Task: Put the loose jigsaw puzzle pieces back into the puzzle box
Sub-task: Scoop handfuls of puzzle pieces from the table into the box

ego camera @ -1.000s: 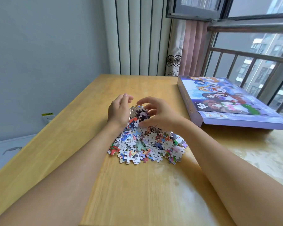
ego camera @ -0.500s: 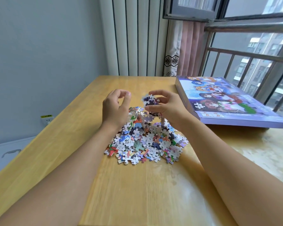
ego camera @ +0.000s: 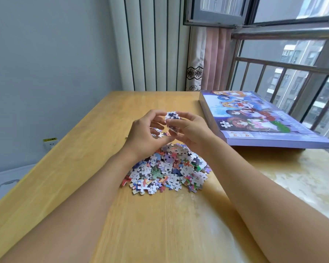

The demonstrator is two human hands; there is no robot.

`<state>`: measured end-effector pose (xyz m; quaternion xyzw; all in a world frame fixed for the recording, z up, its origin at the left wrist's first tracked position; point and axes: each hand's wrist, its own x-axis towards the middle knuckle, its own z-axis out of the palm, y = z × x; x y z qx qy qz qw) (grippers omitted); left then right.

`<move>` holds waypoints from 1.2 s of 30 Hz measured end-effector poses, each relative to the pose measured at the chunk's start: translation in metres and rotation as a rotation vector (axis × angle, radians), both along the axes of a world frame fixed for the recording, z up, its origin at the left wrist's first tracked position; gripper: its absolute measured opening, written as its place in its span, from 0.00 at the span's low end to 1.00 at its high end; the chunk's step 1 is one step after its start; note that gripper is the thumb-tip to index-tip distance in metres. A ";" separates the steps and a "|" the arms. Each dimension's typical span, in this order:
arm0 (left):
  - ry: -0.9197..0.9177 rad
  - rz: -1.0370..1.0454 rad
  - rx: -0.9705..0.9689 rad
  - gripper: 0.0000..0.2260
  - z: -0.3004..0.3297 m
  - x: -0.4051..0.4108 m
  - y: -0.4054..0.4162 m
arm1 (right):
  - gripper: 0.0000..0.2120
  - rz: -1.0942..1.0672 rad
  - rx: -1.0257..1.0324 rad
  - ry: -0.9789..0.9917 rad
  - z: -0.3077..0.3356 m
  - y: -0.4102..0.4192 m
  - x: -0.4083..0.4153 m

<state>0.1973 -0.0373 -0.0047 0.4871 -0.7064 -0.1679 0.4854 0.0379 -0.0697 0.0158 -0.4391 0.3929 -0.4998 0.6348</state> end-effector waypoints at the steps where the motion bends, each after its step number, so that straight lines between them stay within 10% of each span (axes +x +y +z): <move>1: -0.008 -0.012 0.010 0.28 0.000 0.002 0.000 | 0.24 0.038 -0.016 0.105 0.001 0.000 -0.003; 12: 0.188 0.033 0.133 0.13 0.007 0.019 -0.005 | 0.18 0.303 -0.309 0.987 0.021 0.003 -0.023; 22: -0.312 0.141 0.195 0.08 -0.002 0.026 -0.011 | 0.60 0.630 -0.371 1.581 0.032 0.023 -0.020; 36: -0.176 0.186 0.114 0.09 0.001 0.024 -0.011 | 0.19 0.299 -0.442 1.246 0.019 0.009 -0.022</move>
